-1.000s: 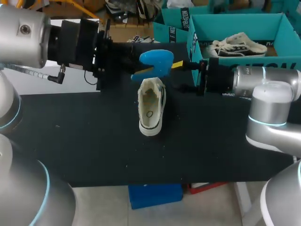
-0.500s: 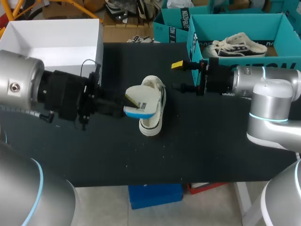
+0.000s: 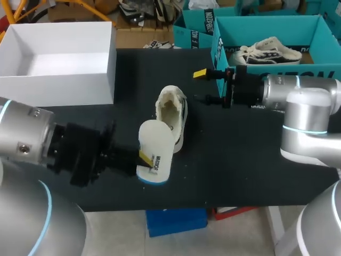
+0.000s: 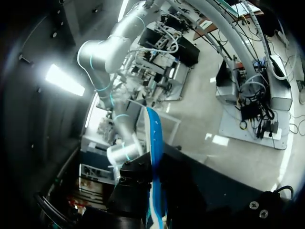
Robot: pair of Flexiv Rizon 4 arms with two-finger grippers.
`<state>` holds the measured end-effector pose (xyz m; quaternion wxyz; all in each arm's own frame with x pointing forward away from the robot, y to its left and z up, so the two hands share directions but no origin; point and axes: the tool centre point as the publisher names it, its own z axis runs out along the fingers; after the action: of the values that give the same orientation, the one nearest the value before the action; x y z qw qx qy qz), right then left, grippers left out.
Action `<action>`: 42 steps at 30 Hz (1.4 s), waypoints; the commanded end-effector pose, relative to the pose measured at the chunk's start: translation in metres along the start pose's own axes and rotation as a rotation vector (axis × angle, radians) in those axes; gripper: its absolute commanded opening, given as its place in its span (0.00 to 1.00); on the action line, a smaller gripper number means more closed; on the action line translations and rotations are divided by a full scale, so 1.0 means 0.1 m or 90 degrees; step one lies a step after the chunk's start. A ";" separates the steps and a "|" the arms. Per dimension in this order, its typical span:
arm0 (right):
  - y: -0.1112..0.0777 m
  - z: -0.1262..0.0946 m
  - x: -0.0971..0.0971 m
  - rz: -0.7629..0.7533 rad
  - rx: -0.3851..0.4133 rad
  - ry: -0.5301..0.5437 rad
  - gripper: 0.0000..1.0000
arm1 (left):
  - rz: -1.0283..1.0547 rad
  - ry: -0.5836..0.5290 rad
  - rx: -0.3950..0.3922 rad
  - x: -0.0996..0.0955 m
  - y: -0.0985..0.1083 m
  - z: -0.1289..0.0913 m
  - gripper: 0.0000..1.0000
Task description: Take the shoe out of the shoebox, open the shoe tongue, remove and reinsert the insole, then place the shoe into the shoebox
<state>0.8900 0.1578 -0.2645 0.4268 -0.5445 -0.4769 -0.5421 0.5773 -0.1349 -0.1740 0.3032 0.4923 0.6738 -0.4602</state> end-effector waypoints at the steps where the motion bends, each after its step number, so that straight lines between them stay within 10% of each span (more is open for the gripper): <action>1: 0.00 0.02 -0.01 0.000 -0.002 -0.001 1.00 | 0.005 -0.246 -0.031 0.74 0.00 0.06 0.00; 15: 0.00 0.02 -0.01 0.000 -0.002 -0.001 1.00 | -0.009 -0.269 -0.053 1.01 0.62 0.00 0.00; 42: 0.00 0.02 -0.01 0.000 -0.002 -0.001 1.00 | 0.198 -0.296 -0.121 1.19 0.93 0.13 0.00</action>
<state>0.8904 0.1580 -0.2648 0.4271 -0.5445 -0.4767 -0.5421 0.6141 -0.0855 -0.3028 0.5446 0.4314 0.5629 -0.4478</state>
